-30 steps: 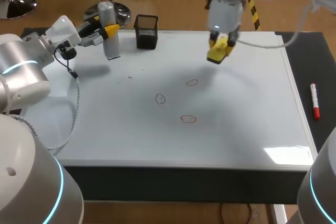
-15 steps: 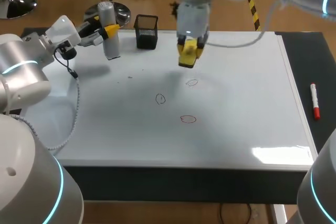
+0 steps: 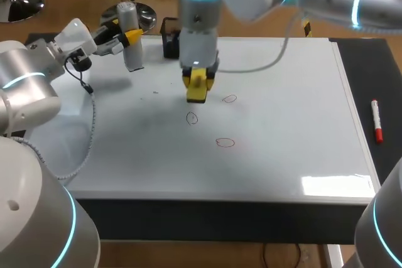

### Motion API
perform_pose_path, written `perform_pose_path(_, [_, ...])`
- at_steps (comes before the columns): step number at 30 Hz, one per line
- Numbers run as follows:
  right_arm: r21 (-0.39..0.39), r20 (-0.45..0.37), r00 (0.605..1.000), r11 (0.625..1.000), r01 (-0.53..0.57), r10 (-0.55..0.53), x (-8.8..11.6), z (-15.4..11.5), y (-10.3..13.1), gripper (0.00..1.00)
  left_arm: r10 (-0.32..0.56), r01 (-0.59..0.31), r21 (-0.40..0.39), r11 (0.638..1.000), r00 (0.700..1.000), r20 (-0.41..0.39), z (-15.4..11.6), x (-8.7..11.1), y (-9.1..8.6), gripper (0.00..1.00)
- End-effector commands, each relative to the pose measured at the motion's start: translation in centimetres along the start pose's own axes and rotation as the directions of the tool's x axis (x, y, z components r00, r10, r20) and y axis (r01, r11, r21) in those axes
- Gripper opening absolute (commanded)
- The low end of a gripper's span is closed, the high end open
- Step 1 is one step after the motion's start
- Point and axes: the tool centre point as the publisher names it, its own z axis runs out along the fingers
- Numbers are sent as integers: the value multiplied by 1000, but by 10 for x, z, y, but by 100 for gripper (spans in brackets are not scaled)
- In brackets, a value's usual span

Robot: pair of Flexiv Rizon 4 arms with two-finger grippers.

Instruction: Pick up the inspection probe, press it on each red-marked spot on the whiteboard one by one, put down the probe, pick up the eraser, and wipe off all the red marks.

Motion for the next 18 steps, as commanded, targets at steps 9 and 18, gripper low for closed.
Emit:
perform_pose_path(9, [62,-77,997,998,31,-26,-27,27,30,0,-1,1,1,1000,1000,-1,0,-1,-1,0])
perform_pose_path(18, [93,-47,999,995,17,-13,-35,49,45,0,-1,1,1,1000,1000,-1,0,-1,-1,0])
